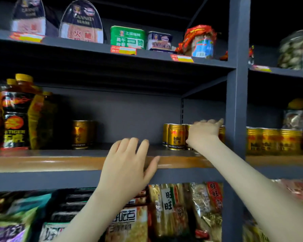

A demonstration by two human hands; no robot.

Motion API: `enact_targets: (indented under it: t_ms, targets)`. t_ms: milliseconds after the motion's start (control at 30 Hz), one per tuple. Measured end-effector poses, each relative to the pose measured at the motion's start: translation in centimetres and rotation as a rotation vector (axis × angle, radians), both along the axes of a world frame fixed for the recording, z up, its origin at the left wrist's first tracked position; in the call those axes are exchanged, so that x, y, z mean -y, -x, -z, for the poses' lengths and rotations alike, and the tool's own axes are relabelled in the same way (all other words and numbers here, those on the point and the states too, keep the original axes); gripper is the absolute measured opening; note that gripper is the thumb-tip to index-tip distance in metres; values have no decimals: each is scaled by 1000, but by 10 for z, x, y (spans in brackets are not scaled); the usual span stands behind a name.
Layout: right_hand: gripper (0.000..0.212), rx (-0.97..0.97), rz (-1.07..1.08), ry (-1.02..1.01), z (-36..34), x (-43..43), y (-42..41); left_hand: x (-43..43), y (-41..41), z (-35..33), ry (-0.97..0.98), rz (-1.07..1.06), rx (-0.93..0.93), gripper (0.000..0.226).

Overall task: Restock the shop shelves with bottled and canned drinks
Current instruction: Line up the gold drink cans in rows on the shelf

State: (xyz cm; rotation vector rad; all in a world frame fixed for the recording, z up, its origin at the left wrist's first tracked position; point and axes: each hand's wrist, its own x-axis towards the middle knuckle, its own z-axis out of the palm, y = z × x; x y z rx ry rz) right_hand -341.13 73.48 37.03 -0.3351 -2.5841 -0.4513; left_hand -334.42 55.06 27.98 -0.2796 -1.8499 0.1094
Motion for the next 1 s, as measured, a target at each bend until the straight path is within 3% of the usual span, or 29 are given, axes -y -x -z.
enact_targets:
  t_ms: [167, 367, 567, 733, 867, 1000]
  targets:
    - [55, -57, -138, 41, 4, -8, -8, -4, -3, 9, 10, -51, 37, 53]
    - [51, -118, -405, 54, 8, -19, -9, -7, -6, 8, 8, -57, 65, 49]
    - [61, -135, -421, 73, 11, -21, -4, -4, -3, 10, 0, -4, 21, 50]
    - [83, -184, -475, 64, 7, -6, 4, 6, -8, -3, -75, 39, 48, 56]
    - [100, -12, -512, 25, -2, 17, 28, 43, -12, -21, -122, -6, 51, 65]
    - [103, 173, -420, -127, -8, 26, 57, 88, -13, -25, -155, -65, 74, 73]
